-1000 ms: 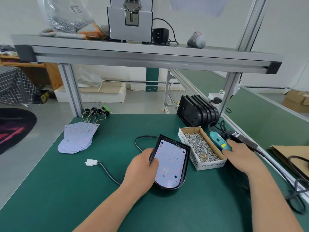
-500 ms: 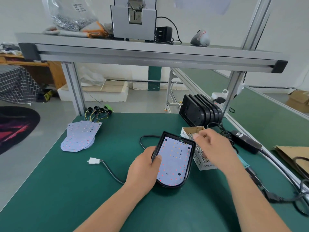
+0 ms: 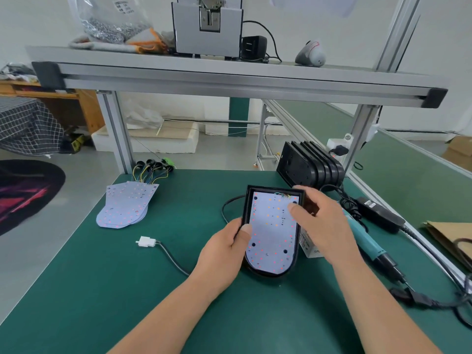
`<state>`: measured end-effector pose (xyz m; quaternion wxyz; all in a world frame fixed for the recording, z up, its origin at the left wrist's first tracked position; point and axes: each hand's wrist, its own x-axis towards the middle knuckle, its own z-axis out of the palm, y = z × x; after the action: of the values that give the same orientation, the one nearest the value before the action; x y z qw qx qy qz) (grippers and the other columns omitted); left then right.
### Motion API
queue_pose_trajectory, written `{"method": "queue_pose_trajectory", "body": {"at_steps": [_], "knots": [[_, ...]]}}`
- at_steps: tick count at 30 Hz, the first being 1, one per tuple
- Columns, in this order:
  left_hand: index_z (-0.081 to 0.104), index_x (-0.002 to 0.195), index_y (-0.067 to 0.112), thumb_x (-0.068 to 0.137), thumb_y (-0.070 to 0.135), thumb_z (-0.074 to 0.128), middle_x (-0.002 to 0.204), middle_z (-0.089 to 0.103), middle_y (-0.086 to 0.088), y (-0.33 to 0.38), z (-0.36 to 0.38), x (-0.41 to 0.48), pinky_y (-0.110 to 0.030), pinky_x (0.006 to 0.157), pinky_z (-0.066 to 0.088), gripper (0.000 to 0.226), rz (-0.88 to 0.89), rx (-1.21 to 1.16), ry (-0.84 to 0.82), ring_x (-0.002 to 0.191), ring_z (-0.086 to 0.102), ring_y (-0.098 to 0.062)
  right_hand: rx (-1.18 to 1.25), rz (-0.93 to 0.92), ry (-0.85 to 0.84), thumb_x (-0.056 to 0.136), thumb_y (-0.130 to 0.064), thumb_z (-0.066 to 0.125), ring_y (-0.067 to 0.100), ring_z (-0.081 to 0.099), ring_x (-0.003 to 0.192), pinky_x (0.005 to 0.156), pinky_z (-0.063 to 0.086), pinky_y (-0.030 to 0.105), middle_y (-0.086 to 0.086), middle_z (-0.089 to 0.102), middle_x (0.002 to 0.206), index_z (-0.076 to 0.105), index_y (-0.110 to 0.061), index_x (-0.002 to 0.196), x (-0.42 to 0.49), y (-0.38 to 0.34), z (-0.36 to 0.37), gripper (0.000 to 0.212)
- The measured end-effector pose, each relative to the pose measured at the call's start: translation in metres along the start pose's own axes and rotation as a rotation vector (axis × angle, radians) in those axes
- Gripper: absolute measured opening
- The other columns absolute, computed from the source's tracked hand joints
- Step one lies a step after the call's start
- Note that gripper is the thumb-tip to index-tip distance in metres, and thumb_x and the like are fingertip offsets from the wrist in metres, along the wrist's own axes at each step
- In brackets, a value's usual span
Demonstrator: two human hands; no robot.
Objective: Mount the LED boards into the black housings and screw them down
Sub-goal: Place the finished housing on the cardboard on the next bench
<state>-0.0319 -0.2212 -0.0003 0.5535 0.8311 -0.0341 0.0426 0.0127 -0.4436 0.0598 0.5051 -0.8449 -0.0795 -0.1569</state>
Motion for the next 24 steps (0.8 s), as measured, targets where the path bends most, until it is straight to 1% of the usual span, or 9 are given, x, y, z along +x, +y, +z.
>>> {"method": "queue_pose_trajectory", "body": {"at_steps": [3,5,7,8,10,12,17,20,24], "knots": [[0.050,0.077,0.034,0.105,0.065,0.038,0.070,0.051,0.016,0.003,-0.002,0.001,-0.036,0.074,0.046,0.044,-0.087,-0.076,0.023,0.070,0.045,-0.008,-0.064,-0.154,0.098,0.091,-0.032,0.071,0.007,0.060,0.091,0.080,0.040,0.006,-0.009,0.064,0.102,0.065,-0.041,0.133,-0.005,-0.007,0.005,0.043],[0.048,0.071,0.037,0.104,0.068,0.039,0.066,0.050,0.022,0.005,-0.003,0.001,-0.033,0.072,0.046,0.047,-0.130,-0.110,0.051,0.067,0.047,-0.009,-0.102,-0.251,0.142,0.089,-0.033,0.067,0.009,0.058,0.087,0.078,0.039,0.006,-0.011,0.060,0.098,0.065,-0.036,0.135,-0.009,-0.011,0.009,0.046],[0.054,0.072,0.032,0.098,0.076,0.037,0.068,0.055,0.019,0.007,-0.006,0.001,-0.027,0.066,0.047,0.054,-0.153,-0.154,0.058,0.063,0.050,-0.010,-0.175,-0.361,0.205,0.091,-0.029,0.066,0.012,0.056,0.079,0.075,0.041,0.011,-0.014,0.055,0.098,0.064,-0.029,0.139,-0.012,-0.015,0.012,0.048],[0.060,0.076,0.028,0.093,0.079,0.034,0.070,0.059,0.015,0.008,-0.007,0.001,-0.024,0.063,0.047,0.060,-0.167,-0.206,0.061,0.062,0.052,-0.010,-0.218,-0.426,0.245,0.092,-0.025,0.066,0.013,0.055,0.076,0.074,0.042,0.014,-0.014,0.054,0.100,0.064,-0.025,0.140,-0.013,-0.017,0.013,0.048],[0.076,0.098,0.025,0.091,0.078,0.028,0.080,0.068,0.004,0.010,-0.009,0.004,-0.026,0.060,0.050,0.071,-0.182,-0.370,0.061,0.068,0.057,-0.011,-0.288,-0.574,0.312,0.093,-0.017,0.067,0.011,0.055,0.077,0.076,0.047,0.021,-0.010,0.055,0.106,0.067,-0.018,0.136,-0.014,-0.020,0.016,0.043],[0.077,0.119,0.025,0.091,0.076,0.026,0.093,0.075,-0.005,0.011,-0.013,0.006,-0.029,0.061,0.053,0.077,-0.193,-0.515,0.057,0.077,0.062,-0.015,-0.317,-0.695,0.326,0.095,-0.011,0.067,0.016,0.061,0.085,0.080,0.053,0.031,-0.007,0.057,0.110,0.070,-0.014,0.132,-0.016,-0.021,0.020,0.037],[0.074,0.127,0.030,0.091,0.081,0.025,0.113,0.079,-0.006,0.012,-0.018,0.004,-0.037,0.080,0.061,0.080,-0.166,-0.616,0.009,0.099,0.074,-0.021,-0.249,-0.869,0.189,0.092,-0.001,0.067,0.020,0.062,0.093,0.081,0.053,0.035,0.001,0.060,0.105,0.073,-0.013,0.120,-0.020,-0.023,0.022,0.030],[0.071,0.133,0.027,0.088,0.083,0.032,0.125,0.077,-0.005,0.013,-0.022,0.004,-0.047,0.093,0.061,0.082,-0.185,-0.687,0.025,0.114,0.074,-0.026,-0.334,-0.952,0.056,0.084,0.004,0.067,0.024,0.058,0.086,0.071,0.049,0.037,0.004,0.058,0.098,0.075,-0.016,0.109,-0.028,-0.028,0.030,0.033],[0.075,0.126,0.031,0.091,0.070,0.053,0.127,0.075,-0.007,0.015,-0.023,0.004,-0.060,0.103,0.056,0.057,-0.191,-0.719,0.100,0.119,0.070,-0.030,-0.420,-0.945,-0.155,0.076,0.000,0.071,0.022,0.052,0.080,0.063,0.044,0.033,0.004,0.055,0.094,0.074,-0.012,0.100,-0.037,-0.034,0.038,0.027]]}}
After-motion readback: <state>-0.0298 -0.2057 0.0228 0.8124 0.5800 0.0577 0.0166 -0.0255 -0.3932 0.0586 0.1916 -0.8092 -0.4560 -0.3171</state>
